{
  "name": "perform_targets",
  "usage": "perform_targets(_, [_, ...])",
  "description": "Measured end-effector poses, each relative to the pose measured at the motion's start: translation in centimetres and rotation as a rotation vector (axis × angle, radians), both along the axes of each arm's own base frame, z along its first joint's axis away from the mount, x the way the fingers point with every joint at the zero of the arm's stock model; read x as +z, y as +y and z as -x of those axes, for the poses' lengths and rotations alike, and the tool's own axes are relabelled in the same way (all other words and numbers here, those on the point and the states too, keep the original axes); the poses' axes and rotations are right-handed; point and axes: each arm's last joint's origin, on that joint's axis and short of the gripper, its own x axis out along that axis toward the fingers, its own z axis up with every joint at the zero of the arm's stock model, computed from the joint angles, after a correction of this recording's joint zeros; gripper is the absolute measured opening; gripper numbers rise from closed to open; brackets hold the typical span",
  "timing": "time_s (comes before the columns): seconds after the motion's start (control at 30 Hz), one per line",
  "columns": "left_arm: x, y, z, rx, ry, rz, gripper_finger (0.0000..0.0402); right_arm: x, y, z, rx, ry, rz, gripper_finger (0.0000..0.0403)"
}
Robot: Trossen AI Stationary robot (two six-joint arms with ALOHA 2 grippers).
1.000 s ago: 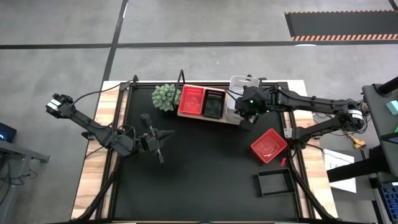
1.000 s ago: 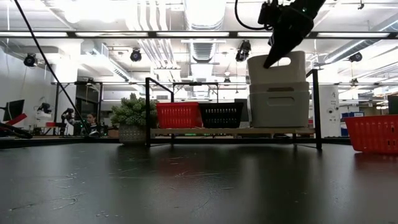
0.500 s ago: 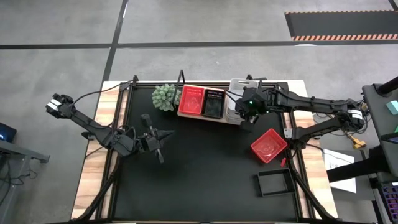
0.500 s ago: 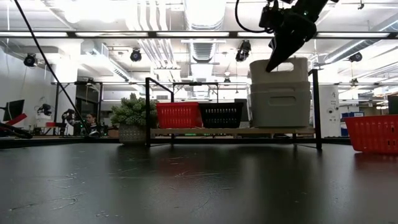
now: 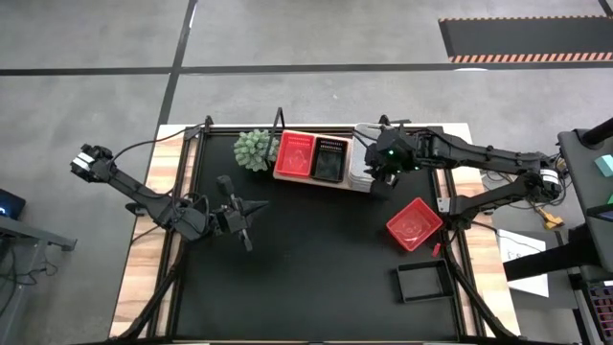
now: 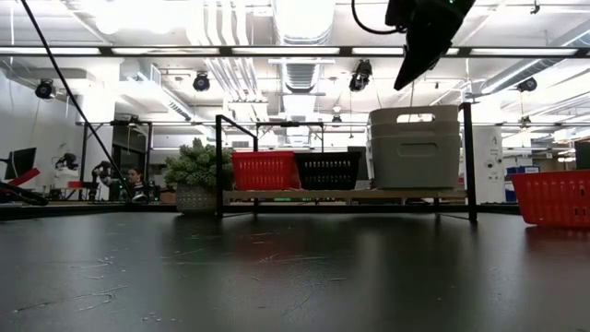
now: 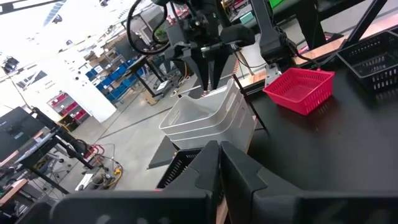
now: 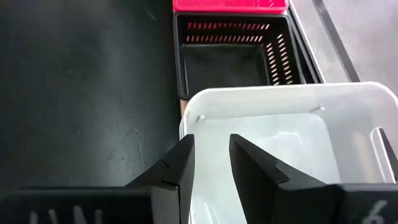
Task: Stack baskets on shelf by color
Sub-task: Stack the white bin on top of the white bin on the shelf, then stack the red basket on top of the red basket on the shelf
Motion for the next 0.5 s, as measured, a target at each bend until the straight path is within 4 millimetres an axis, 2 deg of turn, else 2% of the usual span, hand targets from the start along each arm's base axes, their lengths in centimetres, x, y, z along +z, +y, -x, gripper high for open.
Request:
perform_targets(0.13, [0.0,0.0,0.0,0.000,0.000,0.000,0.0000,-0.1,0.3,-0.2,0.003,-0.014,-0.007,0.0070])
perform_targets(0.27, [0.0,0.0,0.0,0.000,0.000,0.000,0.0000,-0.3,1.4,-0.5,0.051,-0.019,-0.014,0.0040])
perform_targets(0.4, [0.0,0.0,0.0,0.000,0.002,-0.001,0.0000,0.0,3.4,-1.2,0.110,-0.075,-0.017,0.0014])
perform_targets(0.5, [0.0,0.0,0.0,0.000,0.003,-0.001,0.0000,0.4,5.4,-1.8,0.170,-0.136,-0.031,0.0010])
